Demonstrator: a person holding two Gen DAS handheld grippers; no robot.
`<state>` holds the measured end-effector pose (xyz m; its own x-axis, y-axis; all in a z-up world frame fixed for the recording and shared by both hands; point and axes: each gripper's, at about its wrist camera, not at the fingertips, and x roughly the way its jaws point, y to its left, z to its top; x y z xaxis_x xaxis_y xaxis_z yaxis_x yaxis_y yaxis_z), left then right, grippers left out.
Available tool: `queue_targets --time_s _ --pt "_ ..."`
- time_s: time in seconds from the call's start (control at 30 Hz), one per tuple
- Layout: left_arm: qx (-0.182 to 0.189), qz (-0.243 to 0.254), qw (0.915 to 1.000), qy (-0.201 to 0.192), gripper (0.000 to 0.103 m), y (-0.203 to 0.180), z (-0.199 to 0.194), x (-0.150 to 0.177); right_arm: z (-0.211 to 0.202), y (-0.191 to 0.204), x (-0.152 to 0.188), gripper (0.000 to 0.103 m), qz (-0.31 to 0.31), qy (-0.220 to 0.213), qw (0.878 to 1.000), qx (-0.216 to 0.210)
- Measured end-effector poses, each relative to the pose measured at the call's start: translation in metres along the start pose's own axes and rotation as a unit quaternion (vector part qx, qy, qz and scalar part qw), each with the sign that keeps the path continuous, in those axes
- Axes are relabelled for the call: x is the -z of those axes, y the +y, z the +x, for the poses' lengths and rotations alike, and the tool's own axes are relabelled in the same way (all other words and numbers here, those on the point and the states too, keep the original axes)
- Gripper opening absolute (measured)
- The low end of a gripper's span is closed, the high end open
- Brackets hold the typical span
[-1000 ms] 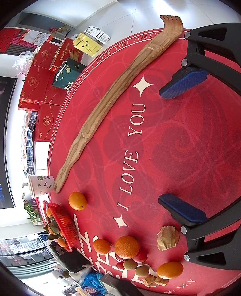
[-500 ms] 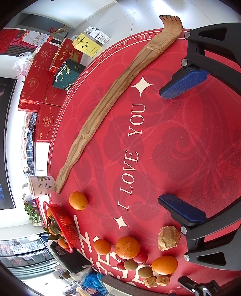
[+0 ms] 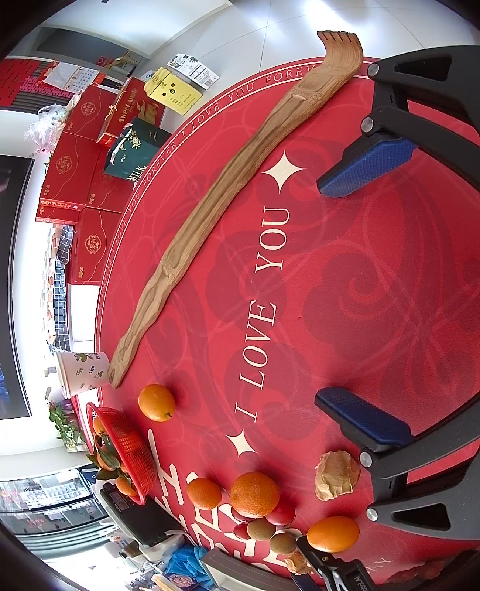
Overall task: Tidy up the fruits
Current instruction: 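Move the left gripper to a crumpled beige dried fruit and open around it, then close the left gripper on the beige fruit while the right gripper grasps another beige fruit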
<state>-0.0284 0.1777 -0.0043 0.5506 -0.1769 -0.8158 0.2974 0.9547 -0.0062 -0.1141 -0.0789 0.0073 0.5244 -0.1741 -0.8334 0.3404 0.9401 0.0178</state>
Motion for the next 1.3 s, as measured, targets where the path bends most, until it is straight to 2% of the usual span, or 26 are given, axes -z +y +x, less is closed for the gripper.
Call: queue_targets --time_s 0.13,0.27,0.37,0.53,0.63,0.73,0.93,1.0,1.1,1.23,1.3 --pt "0.001 0.007 0.9999 0.010 0.103 0.002 -0.001 -0.003 0.000 0.001 0.000 0.103 0.001 -0.002 1.000 0.001" --pt "-0.006 0.011 0.9988 -0.047 0.103 0.006 -0.028 -0.002 -0.001 0.001 0.000 0.103 0.001 -0.006 1.000 0.001" --pt "-0.042 0.026 0.9967 -0.065 0.103 0.007 -0.037 -0.007 -0.001 0.000 0.001 0.103 0.001 -0.006 1.000 0.001" --pt "-0.034 -0.002 0.9993 -0.016 0.098 0.022 -0.013 -0.010 -0.001 0.001 0.001 0.103 0.002 -0.005 1.000 0.003" --pt "-0.027 -0.003 0.9996 0.000 0.096 0.021 -0.006 -0.002 -0.001 0.001 0.001 0.103 0.003 -0.005 1.000 0.003" --pt "-0.021 -0.006 0.9998 -0.003 0.093 0.016 -0.004 0.001 -0.001 0.001 0.001 0.103 0.003 -0.005 1.000 0.003" --pt "-0.004 -0.002 1.0000 -0.009 0.075 0.008 -0.008 0.002 0.000 0.001 0.001 0.103 0.002 -0.007 1.000 0.002" --pt "-0.006 -0.002 0.9999 -0.009 0.073 0.006 -0.009 0.001 0.000 0.001 0.000 0.103 0.001 -0.004 1.000 0.001" --pt "-0.006 -0.003 0.9999 -0.012 0.073 0.005 -0.009 0.001 -0.005 0.002 0.004 0.103 -0.007 0.002 1.000 -0.019" --pt "-0.005 -0.002 0.9998 -0.019 0.073 0.003 -0.008 0.001 -0.033 0.010 0.018 0.103 -0.018 -0.037 0.993 -0.107" --pt "-0.006 -0.002 0.9998 -0.019 0.073 0.002 -0.008 0.000 -0.037 0.023 0.019 0.103 -0.041 -0.042 0.991 -0.117"
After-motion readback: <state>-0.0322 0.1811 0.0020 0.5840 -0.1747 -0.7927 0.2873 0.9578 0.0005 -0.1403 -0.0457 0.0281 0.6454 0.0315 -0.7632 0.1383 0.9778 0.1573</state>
